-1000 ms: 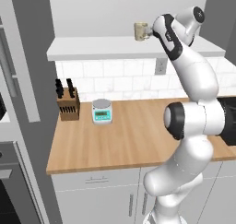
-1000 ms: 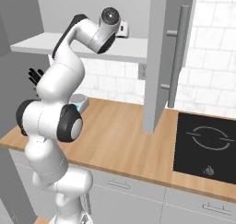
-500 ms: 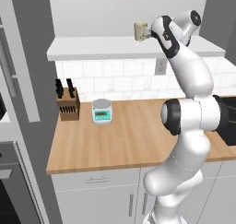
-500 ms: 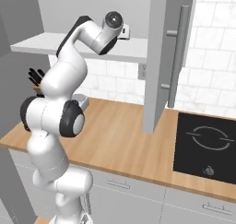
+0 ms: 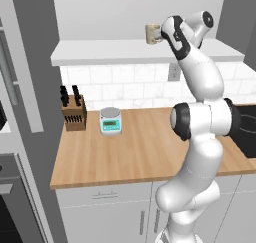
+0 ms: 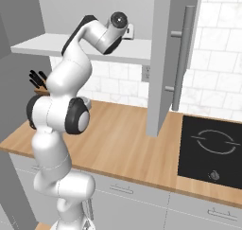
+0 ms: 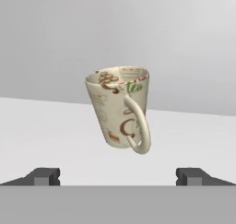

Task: Gather all objects into one cabinet and sort the glasses and bowls to opposite sides.

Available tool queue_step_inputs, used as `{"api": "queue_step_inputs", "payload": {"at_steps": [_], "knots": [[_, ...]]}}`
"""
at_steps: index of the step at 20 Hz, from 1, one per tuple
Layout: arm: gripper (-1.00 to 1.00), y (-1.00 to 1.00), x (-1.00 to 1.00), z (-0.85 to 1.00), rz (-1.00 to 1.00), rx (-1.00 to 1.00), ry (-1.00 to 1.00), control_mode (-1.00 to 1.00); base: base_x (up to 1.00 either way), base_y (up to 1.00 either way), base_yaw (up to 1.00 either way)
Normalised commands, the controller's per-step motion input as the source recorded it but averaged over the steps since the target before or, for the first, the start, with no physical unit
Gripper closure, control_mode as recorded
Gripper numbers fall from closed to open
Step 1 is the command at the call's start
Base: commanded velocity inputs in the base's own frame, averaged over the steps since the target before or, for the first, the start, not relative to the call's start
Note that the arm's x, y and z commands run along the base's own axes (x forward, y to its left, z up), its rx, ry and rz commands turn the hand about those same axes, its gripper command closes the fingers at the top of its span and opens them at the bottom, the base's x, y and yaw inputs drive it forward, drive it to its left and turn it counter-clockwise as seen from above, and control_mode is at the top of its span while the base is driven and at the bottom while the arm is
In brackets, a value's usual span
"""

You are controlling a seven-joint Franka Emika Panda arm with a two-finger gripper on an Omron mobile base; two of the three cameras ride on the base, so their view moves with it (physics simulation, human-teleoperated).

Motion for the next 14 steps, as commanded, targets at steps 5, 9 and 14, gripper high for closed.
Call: {"api": "queue_step_inputs", "payload": {"at_steps": [5, 9, 14], "knots": [[-1.0, 0.0, 0.2, -0.01, 0.04, 0.0, 0.0, -1.0, 0.0, 0.0, 0.0], [-1.0, 0.0, 0.17, -0.05, 0.05, 0.0, 0.0, -1.0, 0.0, 0.0, 0.0], [-1.0, 0.0, 0.1, -0.05, 0.05, 0.0, 0.0, -1.0, 0.0, 0.0, 0.0]]}}
